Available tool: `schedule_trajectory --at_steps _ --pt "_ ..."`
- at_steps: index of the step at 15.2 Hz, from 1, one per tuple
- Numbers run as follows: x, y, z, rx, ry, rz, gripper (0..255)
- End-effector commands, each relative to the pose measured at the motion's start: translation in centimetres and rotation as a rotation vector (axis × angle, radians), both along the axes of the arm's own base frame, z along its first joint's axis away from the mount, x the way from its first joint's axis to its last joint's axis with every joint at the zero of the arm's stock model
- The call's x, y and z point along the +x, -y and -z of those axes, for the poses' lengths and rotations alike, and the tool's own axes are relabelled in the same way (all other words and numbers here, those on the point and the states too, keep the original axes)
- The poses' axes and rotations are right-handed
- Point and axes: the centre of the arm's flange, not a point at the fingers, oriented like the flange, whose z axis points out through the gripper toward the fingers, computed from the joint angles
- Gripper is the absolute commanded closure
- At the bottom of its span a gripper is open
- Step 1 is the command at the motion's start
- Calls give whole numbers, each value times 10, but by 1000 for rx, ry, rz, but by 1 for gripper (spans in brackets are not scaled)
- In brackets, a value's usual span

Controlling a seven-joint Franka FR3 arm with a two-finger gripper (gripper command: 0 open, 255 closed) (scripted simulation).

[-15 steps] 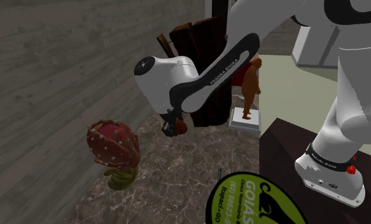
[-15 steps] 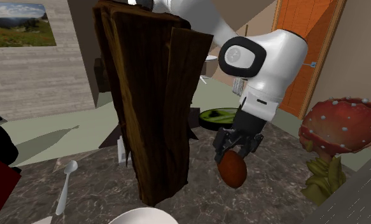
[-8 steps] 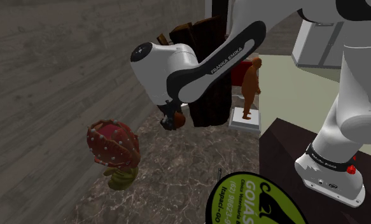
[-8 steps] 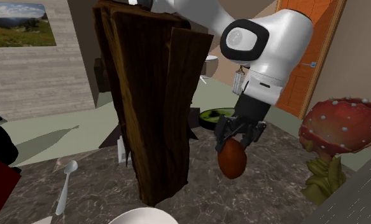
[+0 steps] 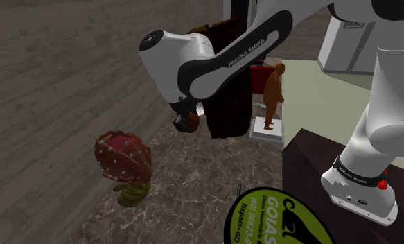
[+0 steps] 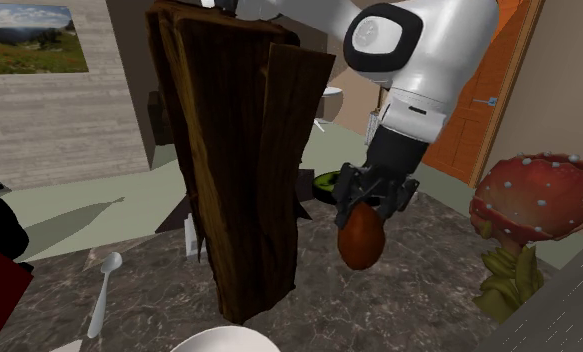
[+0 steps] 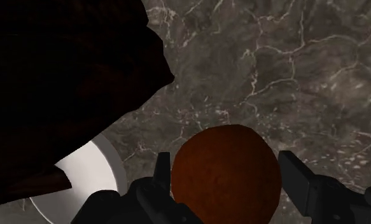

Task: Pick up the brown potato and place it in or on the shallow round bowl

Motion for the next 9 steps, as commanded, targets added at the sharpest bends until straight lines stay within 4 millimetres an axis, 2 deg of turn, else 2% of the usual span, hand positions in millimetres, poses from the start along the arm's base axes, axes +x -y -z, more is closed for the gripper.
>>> schedule_trajectory --at_steps 1,9 --pt "17 17 -1 0 0 0 255" --pt "93 91 -3 0 0 0 255"
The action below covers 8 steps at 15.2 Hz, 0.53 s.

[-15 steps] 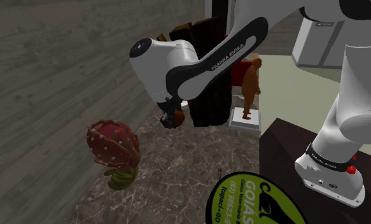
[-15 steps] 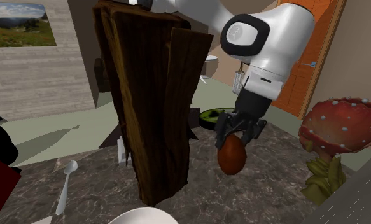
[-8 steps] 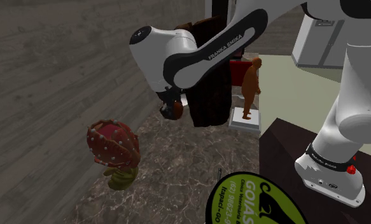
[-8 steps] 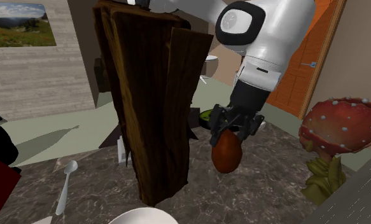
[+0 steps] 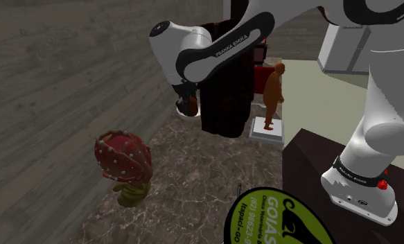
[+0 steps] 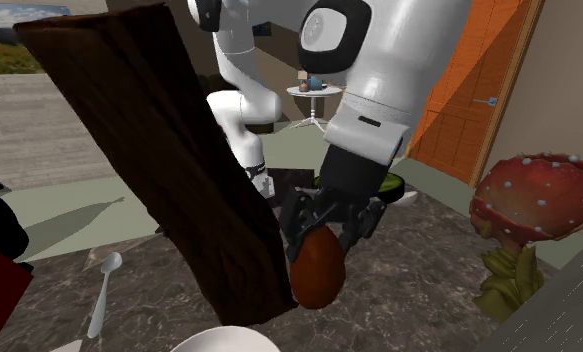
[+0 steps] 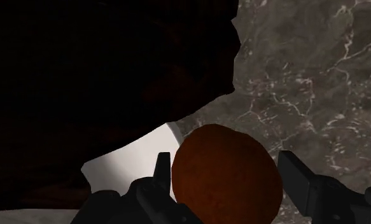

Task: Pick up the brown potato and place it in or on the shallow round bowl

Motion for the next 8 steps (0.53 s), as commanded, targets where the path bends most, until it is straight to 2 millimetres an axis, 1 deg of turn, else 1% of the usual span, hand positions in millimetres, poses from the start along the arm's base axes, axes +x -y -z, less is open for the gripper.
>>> schedule_trajectory --at_steps 1,8 --pt "22 26 1 -7 -10 7 255" --pt "88 91 0 -7 -10 7 255"
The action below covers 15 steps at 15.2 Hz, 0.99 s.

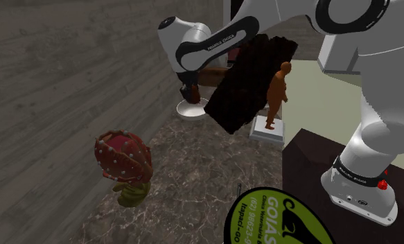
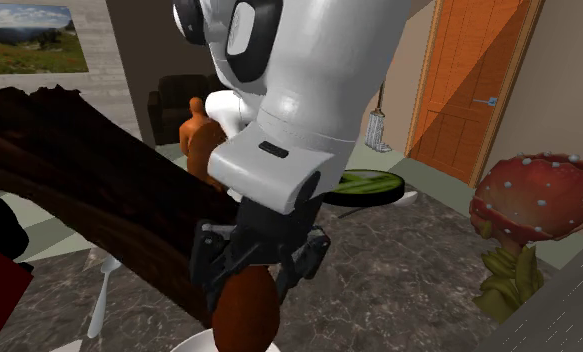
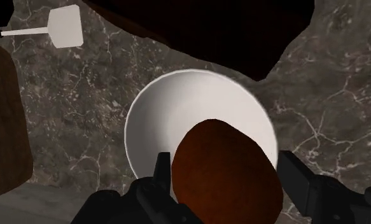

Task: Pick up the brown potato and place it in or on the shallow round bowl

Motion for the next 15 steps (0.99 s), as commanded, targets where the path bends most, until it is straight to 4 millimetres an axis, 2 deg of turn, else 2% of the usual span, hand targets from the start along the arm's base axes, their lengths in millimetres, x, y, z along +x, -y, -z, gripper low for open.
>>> schedule_trajectory --at_steps 1,3,15 --pt "20 19 -2 0 0 -1 255" --pt "42 41 -2 0 0 -1 255" --pt "42 41 61 0 0 -1 255"
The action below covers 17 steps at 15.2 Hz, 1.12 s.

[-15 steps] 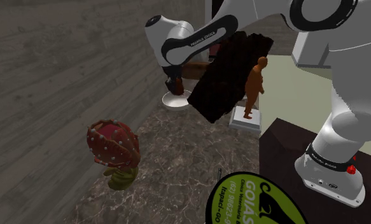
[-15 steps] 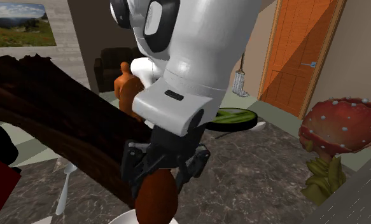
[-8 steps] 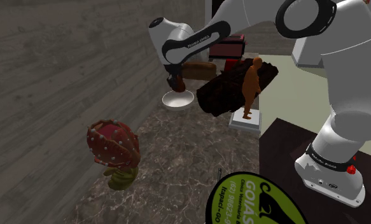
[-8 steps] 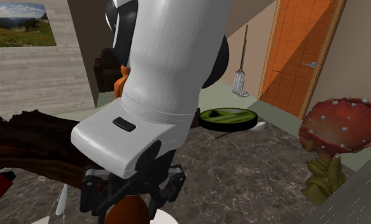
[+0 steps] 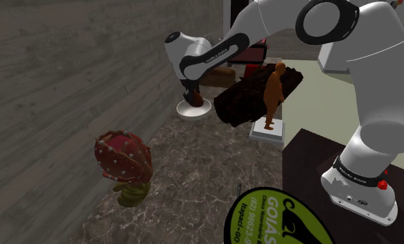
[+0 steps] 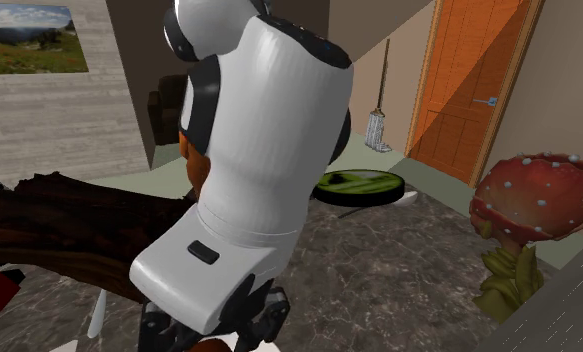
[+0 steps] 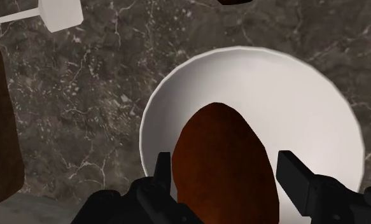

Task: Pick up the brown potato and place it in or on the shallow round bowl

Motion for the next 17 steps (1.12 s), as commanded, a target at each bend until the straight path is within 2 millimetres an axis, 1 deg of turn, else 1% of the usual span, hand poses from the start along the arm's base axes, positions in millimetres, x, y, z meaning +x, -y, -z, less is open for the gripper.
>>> schedule_trajectory --at_steps 1,2,10,11,16,17 --pt "1 -1 10 0 0 0 255" --pt "1 -1 17 0 0 0 255" --pt "1 -1 17 0 0 0 255" --pt "1 -1 17 0 0 0 0" --pt "1 -1 17 0 0 0 0" --pt "-1 -5 5 0 0 0 0"
